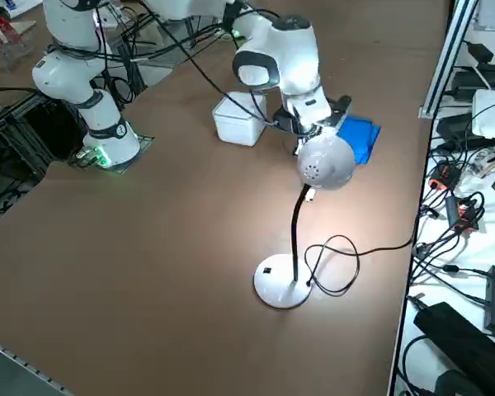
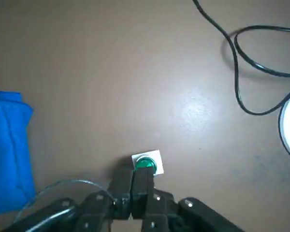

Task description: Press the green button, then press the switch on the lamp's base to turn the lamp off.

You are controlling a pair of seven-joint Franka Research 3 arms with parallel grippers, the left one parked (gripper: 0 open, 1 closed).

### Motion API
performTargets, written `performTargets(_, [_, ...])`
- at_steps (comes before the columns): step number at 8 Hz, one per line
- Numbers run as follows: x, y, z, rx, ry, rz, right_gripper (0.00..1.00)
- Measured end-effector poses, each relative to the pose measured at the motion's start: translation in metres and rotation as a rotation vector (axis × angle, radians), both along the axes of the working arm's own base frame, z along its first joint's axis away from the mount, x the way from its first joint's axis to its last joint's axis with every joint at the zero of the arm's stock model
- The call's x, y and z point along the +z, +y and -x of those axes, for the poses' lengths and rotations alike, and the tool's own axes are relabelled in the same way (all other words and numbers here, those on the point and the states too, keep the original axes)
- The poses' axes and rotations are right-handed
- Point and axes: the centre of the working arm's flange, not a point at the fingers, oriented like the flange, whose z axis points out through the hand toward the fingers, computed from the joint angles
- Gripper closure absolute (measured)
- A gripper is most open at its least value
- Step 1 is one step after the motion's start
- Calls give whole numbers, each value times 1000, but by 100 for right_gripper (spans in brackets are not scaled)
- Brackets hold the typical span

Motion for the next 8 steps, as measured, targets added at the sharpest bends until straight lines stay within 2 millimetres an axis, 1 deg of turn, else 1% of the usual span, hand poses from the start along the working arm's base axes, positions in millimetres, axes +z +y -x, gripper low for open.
performTargets(1, [21,0,5,-6,22,-1,98])
performTargets(3, [67,-5,27,-22,123,-1,98])
performTargets(5, [115,-24,49,-54,168,-3,98])
performTargets(6, [133,-38,59,-76,183,-5,98])
performTargets(7, [141,-55,68,-101,200,-5,99])
performTargets(8, [138,-76,75,-129,221,11,99])
